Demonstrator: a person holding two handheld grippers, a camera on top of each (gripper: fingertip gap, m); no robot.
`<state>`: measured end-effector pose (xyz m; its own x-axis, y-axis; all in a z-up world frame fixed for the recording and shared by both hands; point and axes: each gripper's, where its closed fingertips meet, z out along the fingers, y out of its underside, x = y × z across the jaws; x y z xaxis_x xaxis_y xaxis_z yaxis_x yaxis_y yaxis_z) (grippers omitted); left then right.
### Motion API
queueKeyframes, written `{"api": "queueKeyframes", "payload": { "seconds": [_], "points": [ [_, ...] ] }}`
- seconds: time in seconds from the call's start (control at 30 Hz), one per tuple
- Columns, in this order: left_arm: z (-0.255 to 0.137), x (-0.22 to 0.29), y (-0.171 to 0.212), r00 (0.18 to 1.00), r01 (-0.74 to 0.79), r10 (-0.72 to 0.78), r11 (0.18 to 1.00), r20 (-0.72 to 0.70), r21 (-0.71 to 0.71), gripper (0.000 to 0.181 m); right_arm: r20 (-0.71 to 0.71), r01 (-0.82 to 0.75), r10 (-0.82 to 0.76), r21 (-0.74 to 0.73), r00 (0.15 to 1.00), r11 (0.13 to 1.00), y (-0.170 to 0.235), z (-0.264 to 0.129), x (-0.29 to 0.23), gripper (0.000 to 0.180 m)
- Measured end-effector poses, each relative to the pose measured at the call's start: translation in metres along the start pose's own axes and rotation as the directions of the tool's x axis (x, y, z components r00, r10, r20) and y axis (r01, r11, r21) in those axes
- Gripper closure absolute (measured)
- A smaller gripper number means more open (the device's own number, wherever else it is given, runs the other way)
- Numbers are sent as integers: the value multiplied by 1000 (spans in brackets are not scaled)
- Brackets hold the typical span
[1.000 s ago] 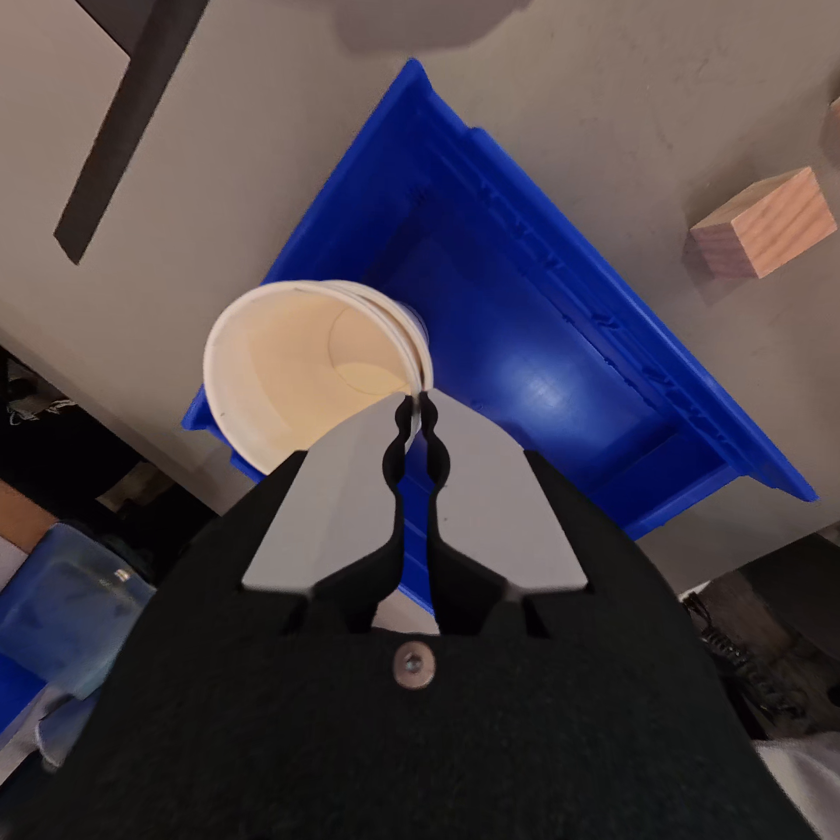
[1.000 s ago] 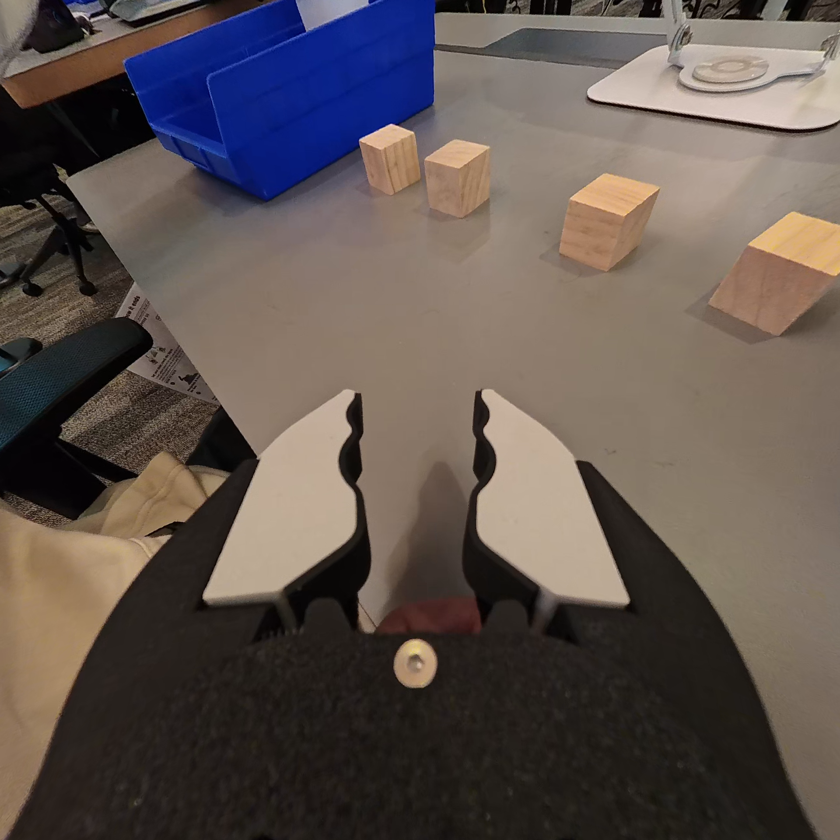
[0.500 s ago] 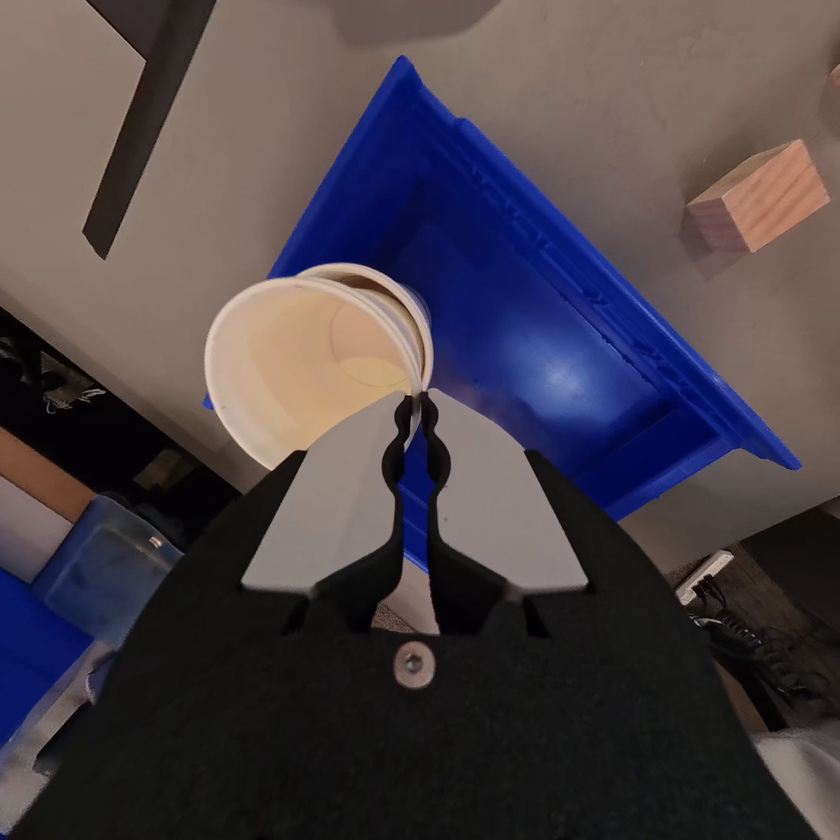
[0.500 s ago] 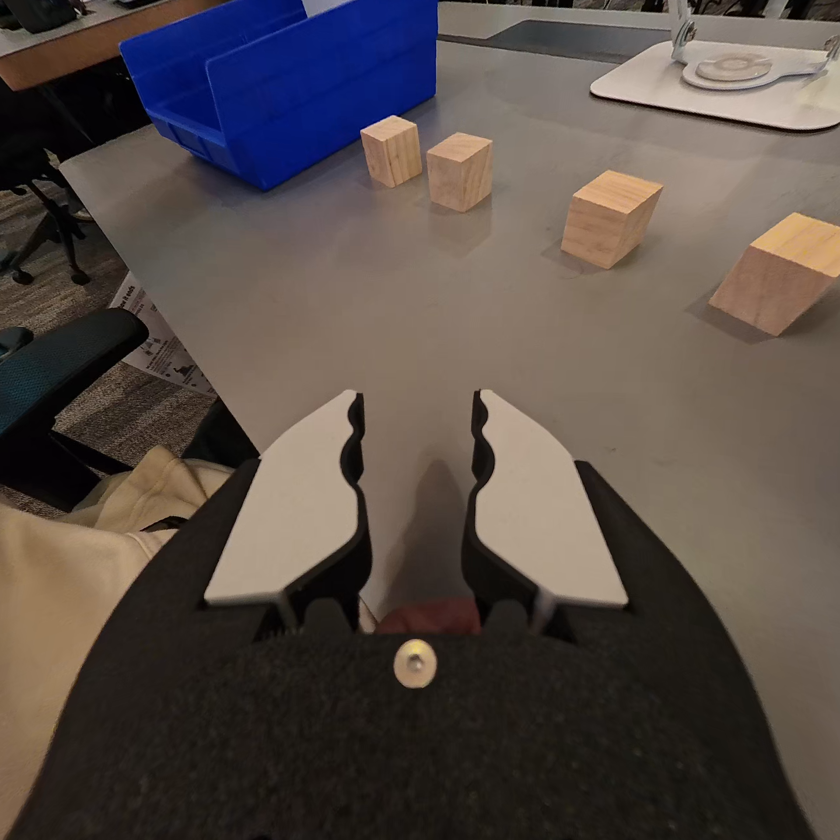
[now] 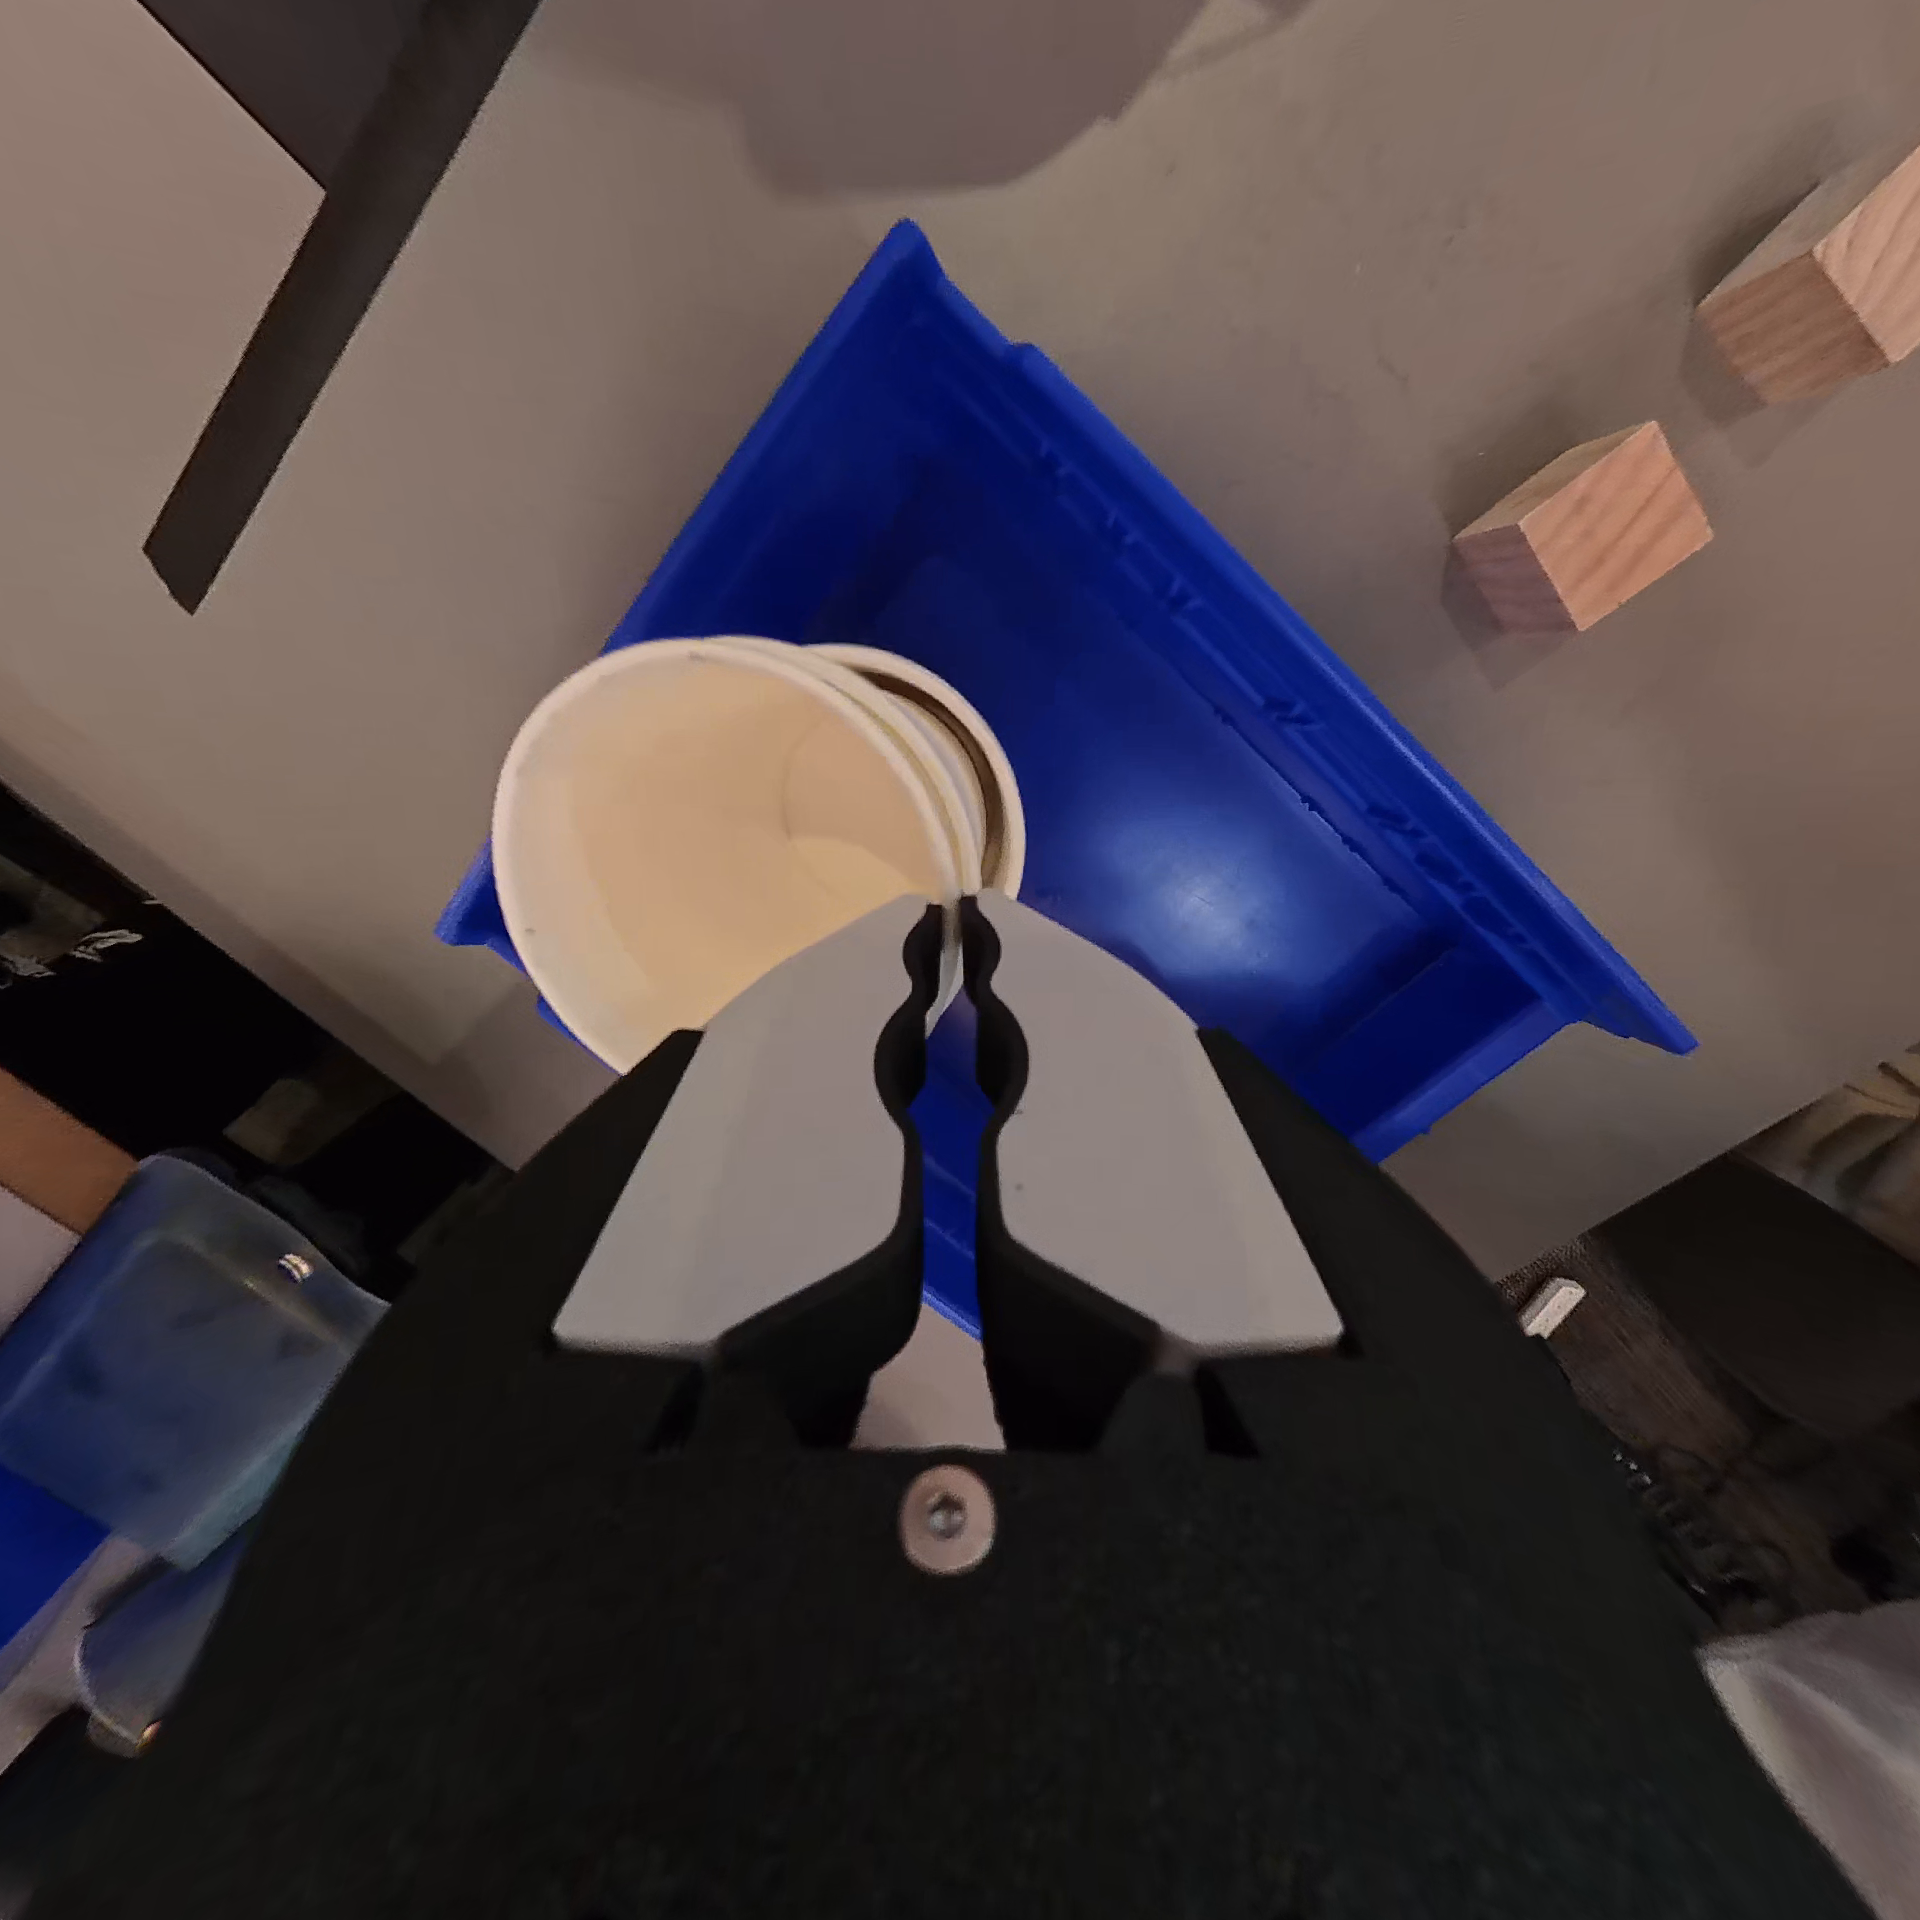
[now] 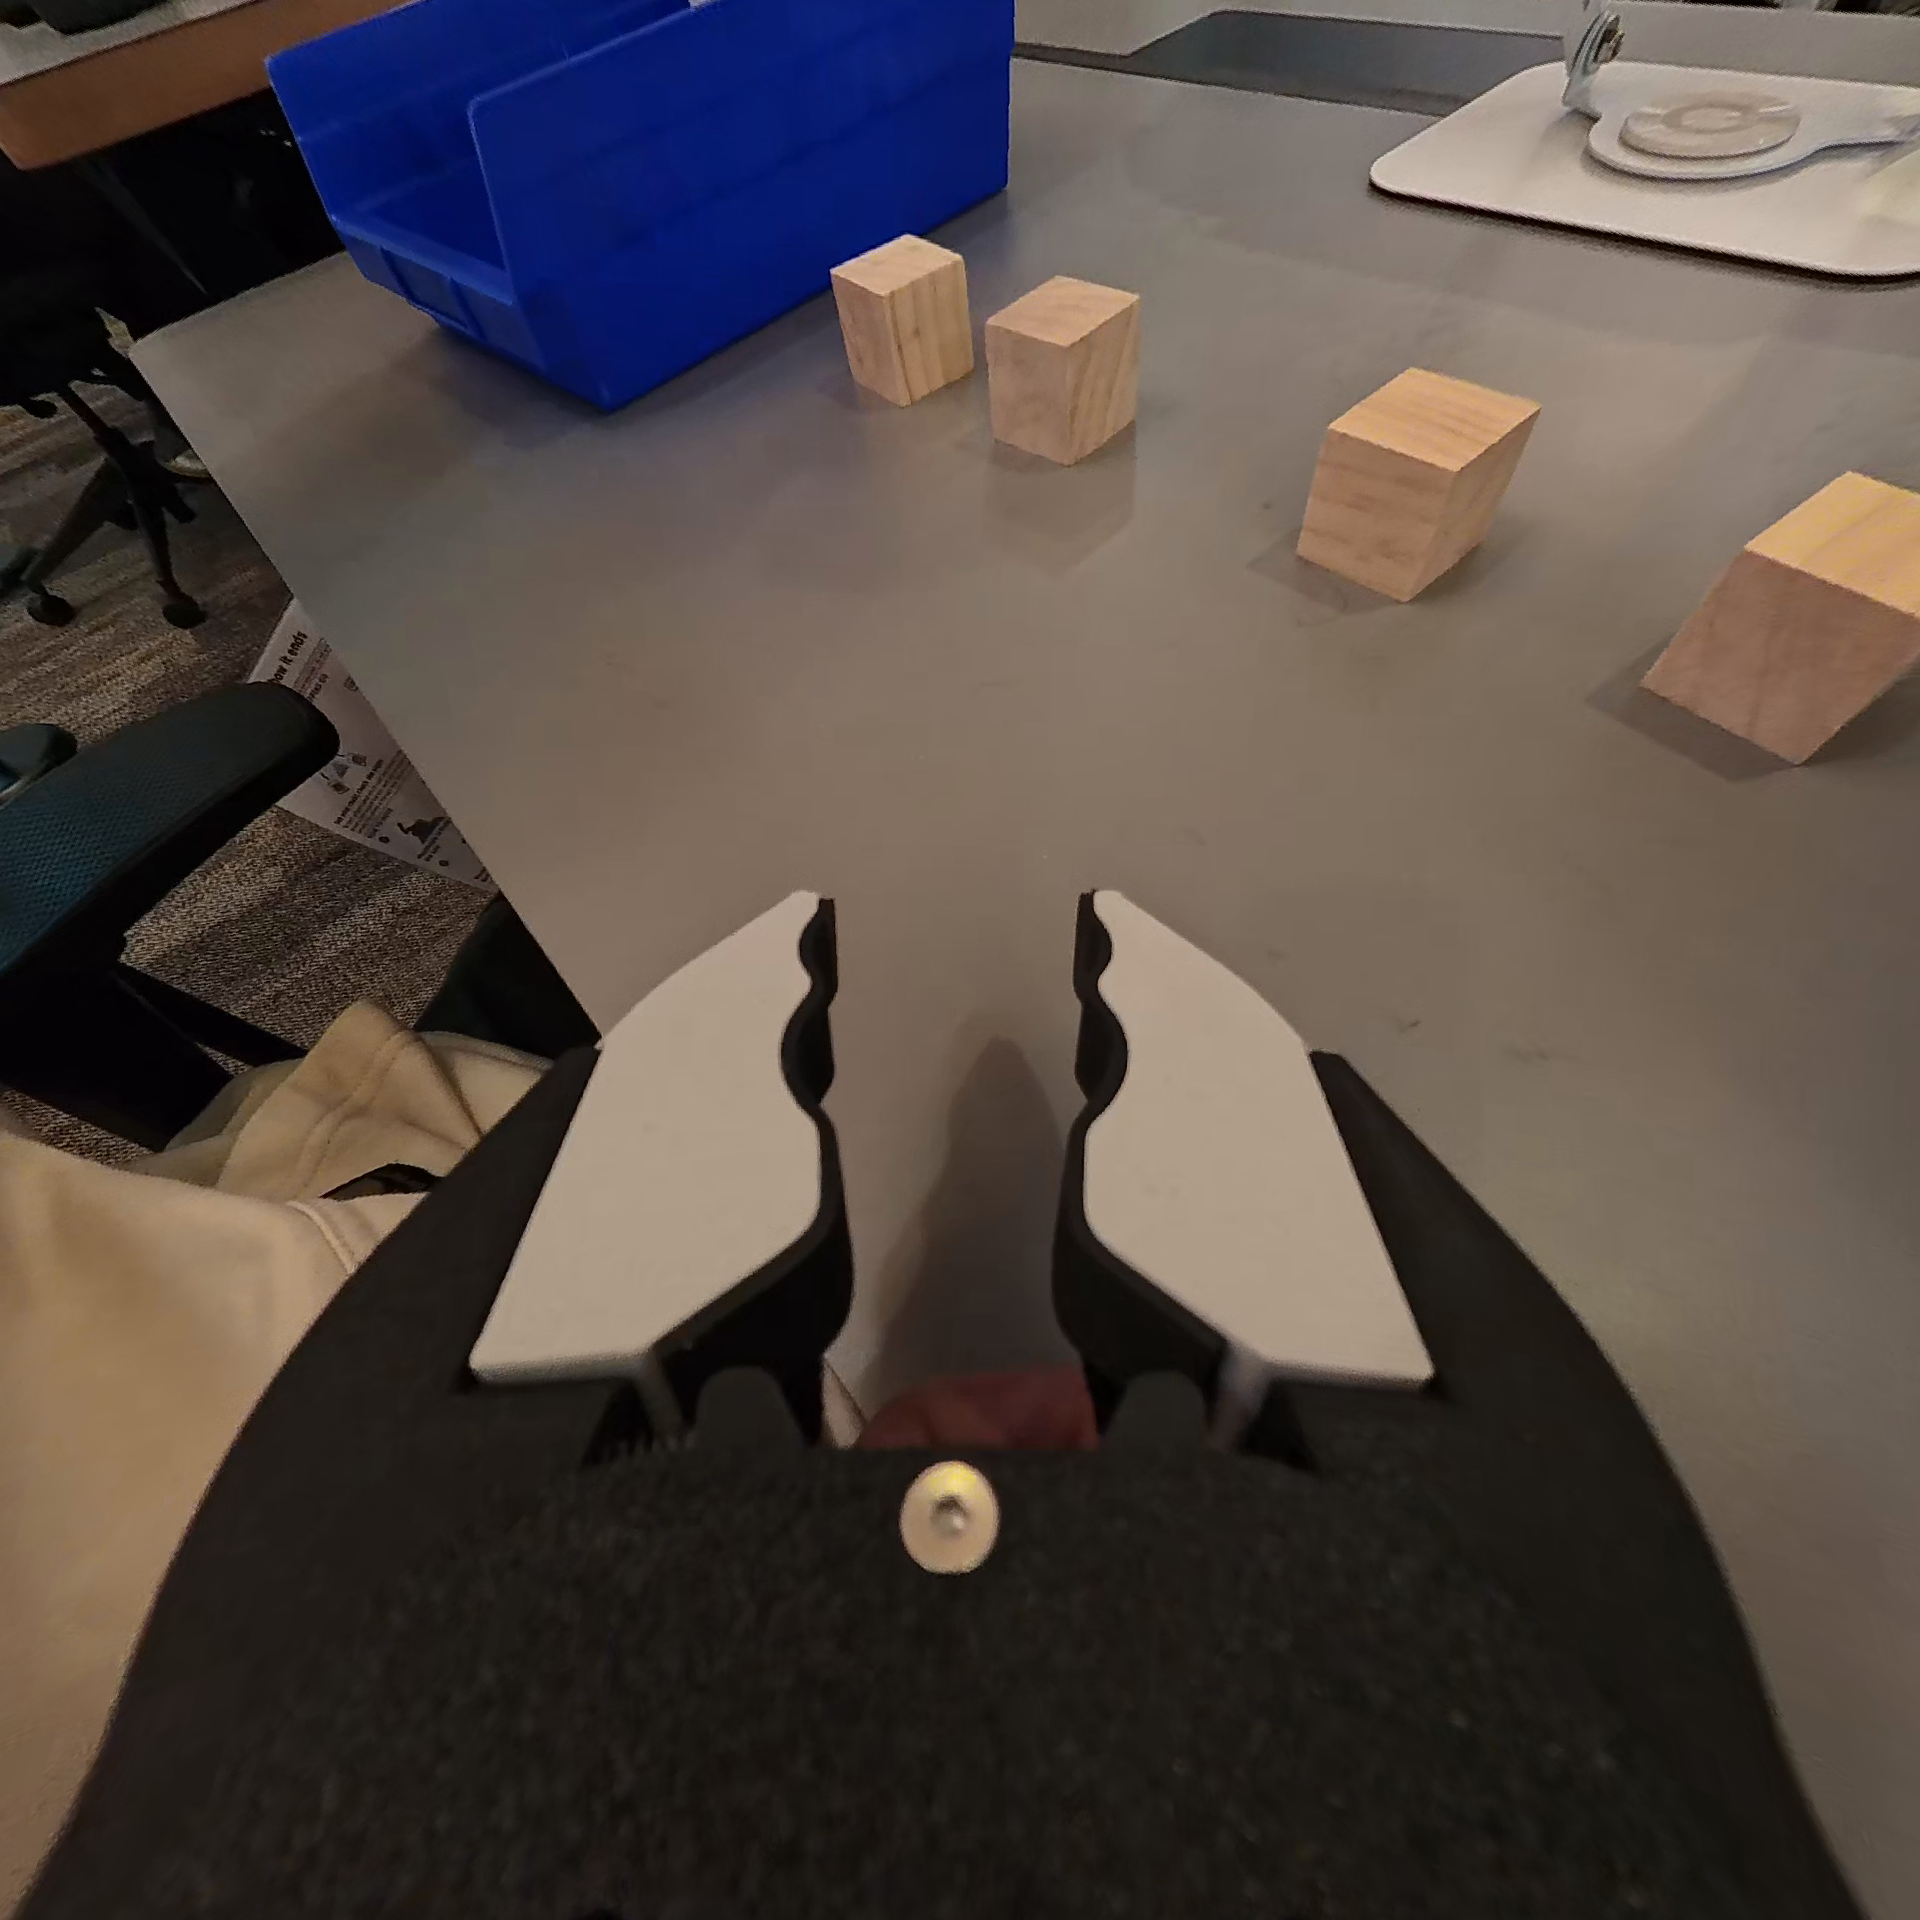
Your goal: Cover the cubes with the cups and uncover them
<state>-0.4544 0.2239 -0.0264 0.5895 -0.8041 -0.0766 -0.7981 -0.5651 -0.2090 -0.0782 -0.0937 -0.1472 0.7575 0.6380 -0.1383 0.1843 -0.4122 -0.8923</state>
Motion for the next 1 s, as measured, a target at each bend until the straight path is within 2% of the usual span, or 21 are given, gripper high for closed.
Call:
{"api": "queueKeyframes", "payload": {
  "seconds": [0.03,0.2,0.33,0.47,0.53,0.63,0.73,0.8,0.83,0.9,1.0],
  "points": [
    [1,1,2,1000,-5,5,1000,0,-13,177,1,0,0,0,1000,1000,0,0,0,136],
    [-6,-6,5,999,-2,3,999,35,-33,177,0,4,-4,-2,1000,1000,0,0,0,136],
    [-54,-7,-4,996,-24,20,999,88,39,178,0,-7,7,8,1000,1000,-1,0,1,137],
    [-128,6,-21,981,-94,56,975,188,200,178,1,-22,22,18,1000,1000,-3,-1,4,137],
    [-153,17,-27,971,-141,79,952,226,272,178,2,-22,22,15,1000,1000,-2,0,3,137],
    [-167,47,-40,968,-196,112,896,224,398,177,2,-15,15,25,1000,1000,-4,0,2,137],
    [-170,100,-66,973,-224,140,771,184,597,178,88,-106,97,101,991,989,-17,1,-5,136],
    [-167,142,-82,974,-227,148,677,172,700,178,256,-289,245,148,935,946,-35,1,-14,136],
    [-164,162,-89,975,-220,146,640,164,736,178,355,-387,315,154,880,909,-45,1,-20,135],
    [-158,203,-104,988,-148,122,579,94,802,178,553,-569,411,144,725,810,-73,-2,-29,128],
    [-151,265,-120,985,-82,170,493,-4,866,178,763,-796,463,110,451,595,-119,-8,-24,107]
  ]
}}
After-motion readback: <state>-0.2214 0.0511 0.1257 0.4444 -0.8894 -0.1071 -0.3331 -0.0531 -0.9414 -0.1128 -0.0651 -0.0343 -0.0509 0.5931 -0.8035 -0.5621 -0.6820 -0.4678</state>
